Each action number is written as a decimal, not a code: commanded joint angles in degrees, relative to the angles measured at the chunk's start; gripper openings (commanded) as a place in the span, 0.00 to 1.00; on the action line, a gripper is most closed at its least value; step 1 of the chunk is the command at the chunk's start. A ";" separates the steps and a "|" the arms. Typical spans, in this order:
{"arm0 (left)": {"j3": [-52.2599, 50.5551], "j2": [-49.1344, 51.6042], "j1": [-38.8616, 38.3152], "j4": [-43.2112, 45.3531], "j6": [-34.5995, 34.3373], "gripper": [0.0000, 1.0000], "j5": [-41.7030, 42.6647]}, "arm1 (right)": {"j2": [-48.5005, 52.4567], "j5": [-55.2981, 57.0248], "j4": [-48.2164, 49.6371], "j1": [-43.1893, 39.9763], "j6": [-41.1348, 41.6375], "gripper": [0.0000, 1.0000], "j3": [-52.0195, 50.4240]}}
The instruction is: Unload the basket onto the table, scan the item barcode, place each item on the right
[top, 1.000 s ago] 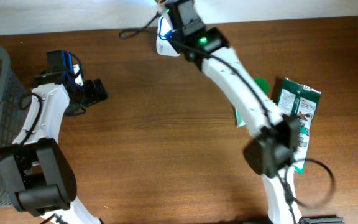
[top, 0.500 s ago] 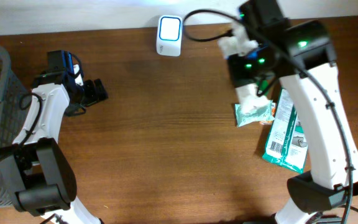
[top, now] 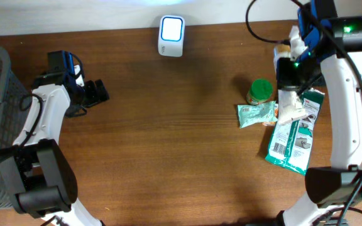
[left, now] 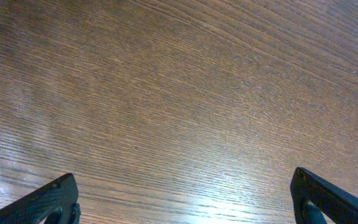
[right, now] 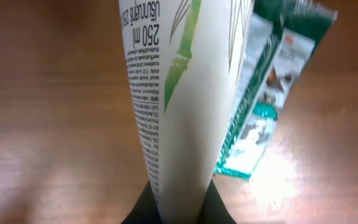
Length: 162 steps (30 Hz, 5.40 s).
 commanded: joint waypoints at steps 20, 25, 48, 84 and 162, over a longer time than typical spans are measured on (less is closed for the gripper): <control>-0.15 0.52 0.15 0.07 0.35 0.99 0.61 | -1.31 0.37 13.99 -5.29 4.68 0.04 -22.62; -0.15 0.52 0.15 0.07 0.35 0.99 0.59 | -1.29 0.09 20.04 -6.64 6.49 0.04 -29.00; -0.15 0.52 0.15 0.07 0.35 0.99 0.61 | -13.05 -10.99 17.11 -3.91 -2.38 0.47 -22.67; -0.15 0.52 0.15 0.07 0.35 0.99 0.61 | -48.92 -1.75 21.51 5.42 -8.68 0.98 -26.69; -3.93 -31.43 -13.29 1.88 0.35 0.99 -0.87 | -103.86 -5.42 92.11 5.42 -17.62 0.98 -118.99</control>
